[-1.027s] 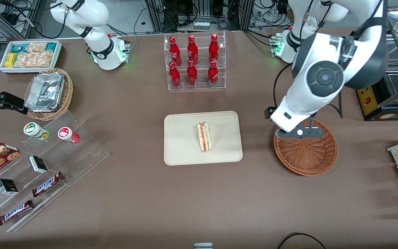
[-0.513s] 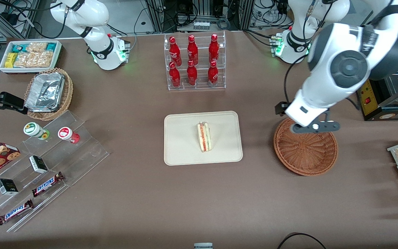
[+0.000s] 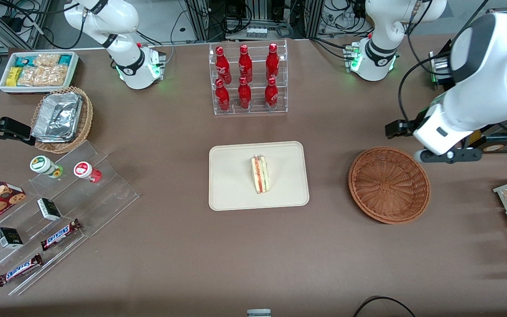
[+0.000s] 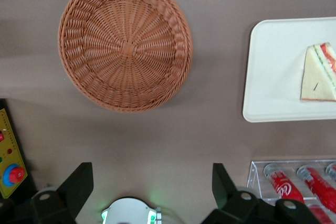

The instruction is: Place sandwich from basket to tray

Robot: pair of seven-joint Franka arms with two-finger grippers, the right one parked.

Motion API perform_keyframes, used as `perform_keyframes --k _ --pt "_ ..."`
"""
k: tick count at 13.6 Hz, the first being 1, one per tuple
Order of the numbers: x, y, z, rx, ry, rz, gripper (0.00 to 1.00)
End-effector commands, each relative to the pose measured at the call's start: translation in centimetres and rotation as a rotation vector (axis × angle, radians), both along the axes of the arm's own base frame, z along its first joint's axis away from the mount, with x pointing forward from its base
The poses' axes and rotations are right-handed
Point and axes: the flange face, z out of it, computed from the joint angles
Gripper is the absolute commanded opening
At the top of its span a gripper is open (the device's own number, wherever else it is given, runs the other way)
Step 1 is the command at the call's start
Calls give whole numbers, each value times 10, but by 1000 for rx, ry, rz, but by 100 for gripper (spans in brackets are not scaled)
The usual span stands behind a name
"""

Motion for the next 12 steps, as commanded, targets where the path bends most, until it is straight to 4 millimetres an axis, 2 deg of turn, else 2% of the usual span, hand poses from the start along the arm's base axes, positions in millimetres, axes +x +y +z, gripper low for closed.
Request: perform_keyframes --k 1,2,8,12 --pt "-13 19 11 -17 17 -17 100" --pt "-15 26 13 -18 19 -15 100" --pt "-38 37 38 34 43 -15 100" --pt "-42 51 45 42 40 11 100"
